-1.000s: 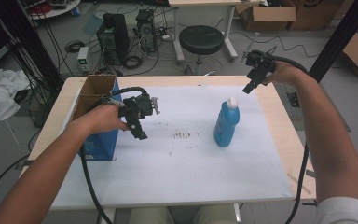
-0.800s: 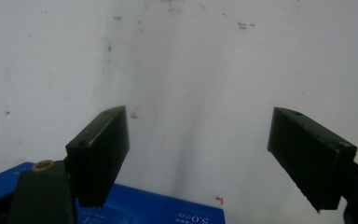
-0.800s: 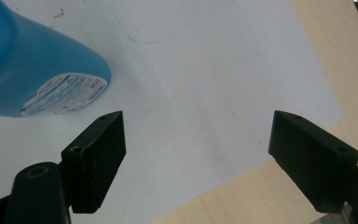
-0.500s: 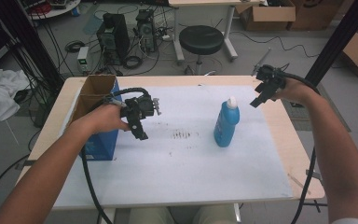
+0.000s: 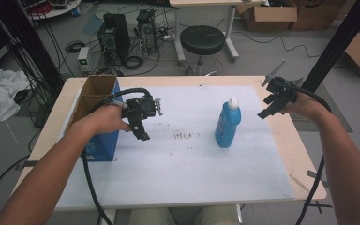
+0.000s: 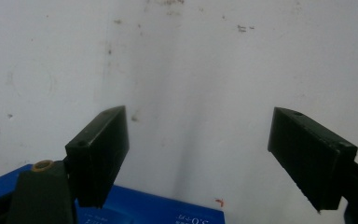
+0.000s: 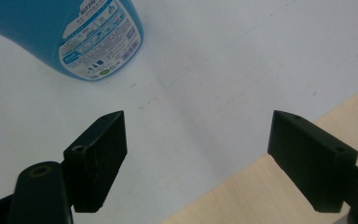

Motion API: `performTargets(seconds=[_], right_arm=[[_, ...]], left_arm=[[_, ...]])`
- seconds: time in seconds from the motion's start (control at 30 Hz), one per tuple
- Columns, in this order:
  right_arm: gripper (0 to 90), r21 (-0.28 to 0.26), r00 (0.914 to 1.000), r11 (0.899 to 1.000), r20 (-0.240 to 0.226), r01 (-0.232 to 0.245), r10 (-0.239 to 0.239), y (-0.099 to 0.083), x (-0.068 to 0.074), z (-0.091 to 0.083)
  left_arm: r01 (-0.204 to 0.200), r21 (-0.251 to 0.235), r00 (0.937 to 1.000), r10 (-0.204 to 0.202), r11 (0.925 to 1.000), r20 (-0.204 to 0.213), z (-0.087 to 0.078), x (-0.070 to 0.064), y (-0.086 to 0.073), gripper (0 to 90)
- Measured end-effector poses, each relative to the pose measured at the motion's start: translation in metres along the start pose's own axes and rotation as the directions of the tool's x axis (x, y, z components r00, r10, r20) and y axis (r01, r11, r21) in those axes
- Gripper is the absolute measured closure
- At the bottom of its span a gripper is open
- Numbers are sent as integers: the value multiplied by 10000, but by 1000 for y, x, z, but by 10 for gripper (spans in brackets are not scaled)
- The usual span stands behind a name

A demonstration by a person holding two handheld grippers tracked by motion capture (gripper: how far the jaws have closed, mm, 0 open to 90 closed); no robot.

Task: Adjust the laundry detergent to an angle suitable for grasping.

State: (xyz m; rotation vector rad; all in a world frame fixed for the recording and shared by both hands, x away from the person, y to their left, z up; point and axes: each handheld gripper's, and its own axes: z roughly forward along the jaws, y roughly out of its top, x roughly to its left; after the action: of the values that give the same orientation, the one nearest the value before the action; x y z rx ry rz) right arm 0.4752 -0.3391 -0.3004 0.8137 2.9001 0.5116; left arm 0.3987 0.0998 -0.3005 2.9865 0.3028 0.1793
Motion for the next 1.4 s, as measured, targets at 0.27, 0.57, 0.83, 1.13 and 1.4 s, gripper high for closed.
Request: performTargets(seconds=[0.27, 0.57, 0.83, 1.13, 1.4], right_arm=[[192, -279, 9996, 9992, -61, -285, 283, -19, 13, 6], [194, -825, 9978, 9945, -169, -651, 639, -35, 29, 18], [197, -856, 9978, 9943, -226, -637, 620, -42, 44, 35], [199, -1476, 9905, 9797, 0, -1358, 1373, -53, 56, 48], [205, -2478, 9757, 9455, 34, -2112, 2189, -64, 69, 56]], left_arm=[[-111, -35, 9999, 111, 9999, -81, -2, -4, 1, 211], [-154, -95, 9998, 153, 9998, -124, -3, -7, 1, 212], [-151, -90, 9998, 150, 9998, -121, -2, -8, -1, 212], [-160, -89, 9998, 159, 9998, -108, 1, -9, -2, 212], [-205, -79, 9997, 204, 9998, -110, 4, -10, -2, 212]])
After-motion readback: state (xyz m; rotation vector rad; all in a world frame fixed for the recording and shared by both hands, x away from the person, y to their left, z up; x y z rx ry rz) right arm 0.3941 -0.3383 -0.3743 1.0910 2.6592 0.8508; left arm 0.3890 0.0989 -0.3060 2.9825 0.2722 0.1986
